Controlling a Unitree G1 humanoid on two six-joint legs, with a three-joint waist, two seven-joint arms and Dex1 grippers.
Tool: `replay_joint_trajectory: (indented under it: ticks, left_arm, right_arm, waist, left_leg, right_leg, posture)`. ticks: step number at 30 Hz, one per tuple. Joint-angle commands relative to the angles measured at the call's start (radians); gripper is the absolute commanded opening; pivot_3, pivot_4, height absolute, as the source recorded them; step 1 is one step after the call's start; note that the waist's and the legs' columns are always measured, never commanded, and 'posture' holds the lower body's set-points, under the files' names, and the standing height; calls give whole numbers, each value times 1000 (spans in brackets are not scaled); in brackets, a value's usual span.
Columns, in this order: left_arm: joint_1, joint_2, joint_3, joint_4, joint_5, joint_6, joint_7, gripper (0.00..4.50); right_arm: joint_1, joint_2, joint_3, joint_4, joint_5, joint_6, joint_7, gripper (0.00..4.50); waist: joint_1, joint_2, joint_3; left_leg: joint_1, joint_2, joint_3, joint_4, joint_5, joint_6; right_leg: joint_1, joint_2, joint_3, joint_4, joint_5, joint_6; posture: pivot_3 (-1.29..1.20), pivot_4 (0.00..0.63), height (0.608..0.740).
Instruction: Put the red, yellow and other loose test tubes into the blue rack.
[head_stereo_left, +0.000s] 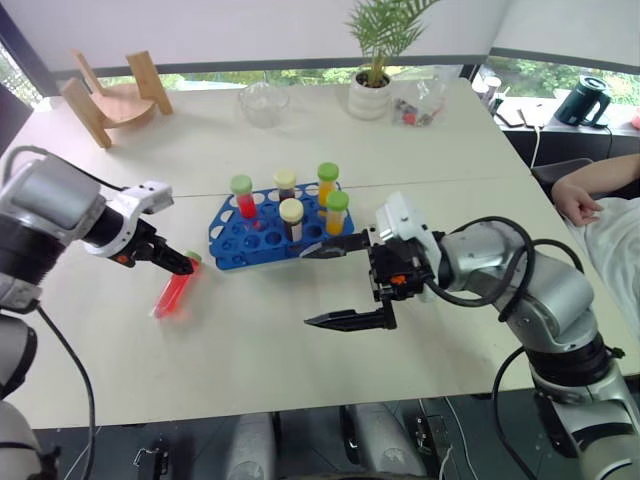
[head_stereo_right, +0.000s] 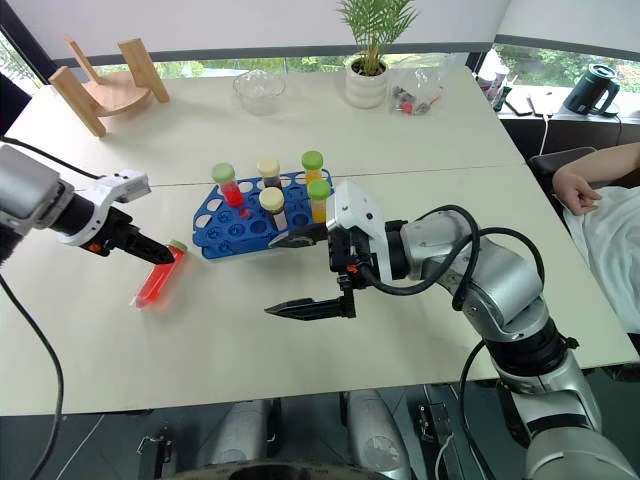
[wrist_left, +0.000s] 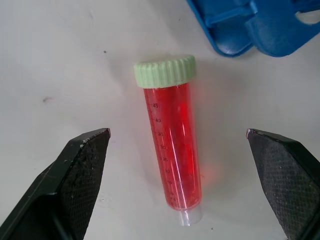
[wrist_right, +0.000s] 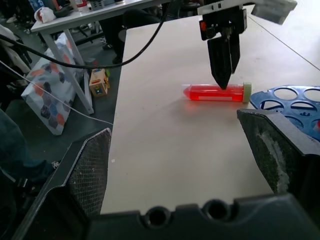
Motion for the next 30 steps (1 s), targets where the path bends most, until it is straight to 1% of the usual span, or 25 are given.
replay_joint_trajectory:
  ticks: [1,3,5,6,8,9,11,12,14,16,18,19,20,22,23,24,25,26,27,28,30]
  left_arm:
    - [-17,-40,-47,54,38,-6,3,4500]
    - [-4,-60,-58,75,47,-20,5,4500]
    - [7,-85,-57,99,70,-48,27,3982]
    - [7,-96,-52,108,75,-58,29,3649]
    - [1,-116,-43,130,86,-73,31,2685]
    - [-1,-123,-41,136,92,-81,28,2055]
    - [-3,-133,-34,141,103,-90,31,1059]
    - [-2,-137,-29,142,107,-93,33,849]
    - [5,-128,-7,127,109,-118,26,827]
    - [13,-106,51,118,110,-168,32,827]
    - [14,-72,148,147,107,-239,60,827]
    - [41,-37,248,168,77,-319,65,827]
    - [120,-2,422,160,12,-492,50,827]
    - [268,18,690,109,-88,-715,29,827]
    - [343,-2,825,56,-132,-782,46,827]
    - [386,-46,946,3,-177,-784,112,827]
    - [413,-89,1019,-58,-211,-770,177,827]
    - [411,-137,1075,-113,-279,-689,228,827]
    - [416,-197,1118,-184,-339,-662,273,827]
    - [432,-259,1145,-264,-362,-691,320,827]
    - [500,-392,1153,-439,-382,-752,414,827]
  right_arm:
    - [4,10,-6,-31,-12,-19,-40,4477]
    - [2,20,-5,-32,-18,-21,-62,4477]
    - [0,30,-8,-32,-19,-23,-84,4500]
    - [1,34,-11,-33,-17,-23,-92,4500]
    - [2,38,-16,-34,-16,-24,-106,4500]
    - [2,39,-16,-33,-17,-26,-109,4500]
    - [5,36,-17,-32,-16,-30,-111,4500]
    - [7,34,-17,-32,-15,-31,-112,4500]
    - [11,31,-13,-33,-17,-34,-113,4500]
    - [17,25,-11,-35,-18,-34,-112,4500]
    - [37,0,-17,-38,-25,-41,-100,4500]
    - [54,-18,-31,-40,-24,-46,-91,4500]
    - [69,-28,-50,-37,-20,-50,-91,4500]
    - [89,-38,-81,-22,-17,-70,-90,4500]
    - [87,-40,-94,-9,-10,-69,-92,4500]
    - [82,-44,-105,3,-4,-67,-90,4500]
    - [76,-51,-120,18,4,-64,-82,4500]
    - [63,-54,-133,27,26,-41,-78,4500]
    - [54,-61,-147,38,42,-27,-68,4500]
    - [45,-67,-157,49,53,-16,-61,4500]
    - [12,-72,-163,89,53,0,-61,4500]
  waist:
    - [3,0,0]
    - [4,0,0]
    - [5,0,0]
    - [7,0,0]
    - [11,1,0]
    - [14,1,0]
    - [22,1,-1]
    - [25,1,-1]
    - [28,1,-1]
    - [28,1,0]
    - [29,0,0]
    - [28,0,0]
    - [25,-1,0]
    - [10,-1,0]
    - [7,0,0]
    - [8,0,0]
    - [17,0,0]
    - [27,0,0]
    - [35,0,0]
    - [48,0,0]
    - [58,0,0]
  left_leg:
    - [0,0,0,0,0,0]
    - [0,0,0,1,0,0]
    - [0,0,0,1,0,0]
    - [0,0,0,1,0,0]
    - [0,0,0,1,0,0]
    - [0,0,0,1,0,0]
    - [1,0,0,2,0,0]
    - [1,-1,0,2,0,0]
    - [1,-1,0,2,0,0]
    - [1,-1,0,2,0,0]
    - [0,-1,0,2,0,0]
    - [0,-1,-1,2,0,0]
    - [0,-1,-1,2,0,0]
    - [-1,1,1,2,0,0]
    - [-1,1,2,1,0,0]
    - [-1,2,2,1,0,0]
    - [-1,2,2,1,0,0]
    - [-1,2,1,1,0,0]
    - [-1,1,0,2,0,0]
    - [-1,1,-1,3,0,0]
    - [0,0,-1,6,0,0]
  right_leg:
    - [0,0,0,0,0,0]
    - [0,0,0,0,0,0]
    - [0,-1,0,0,0,0]
    - [0,-1,0,0,0,0]
    - [0,-1,0,1,0,0]
    - [0,-1,0,1,0,0]
    - [1,-1,0,1,0,0]
    - [1,-1,0,1,0,0]
    - [1,-1,0,1,0,0]
    - [1,-1,0,1,0,0]
    - [1,-1,0,1,0,0]
    - [1,-1,-1,1,0,0]
    - [1,-1,-1,1,0,0]
    - [-2,-1,0,1,0,0]
    - [-2,-2,0,1,0,0]
    - [-3,-3,0,1,0,-1]
    - [-3,-3,0,1,0,-1]
    - [-2,-3,-1,1,0,-1]
    - [-1,-3,-2,1,0,-1]
    - [1,-3,-3,1,0,-1]
    - [6,-4,-3,-1,2,3]
  posture:
    - [0,150,740]
    - [0,150,740]
    - [0,150,740]
    - [0,150,740]
    - [0,150,740]
    - [0,150,740]
    - [0,150,740]
    - [0,150,740]
    - [0,150,740]
    - [0,150,740]
    - [0,150,740]
    - [0,150,740]
    - [0,150,740]
    - [0,150,740]
    - [0,150,740]
    - [0,150,740]
    - [0,150,740]
    - [0,150,740]
    - [0,150,740]
    - [0,150,740]
    - [0,150,740]
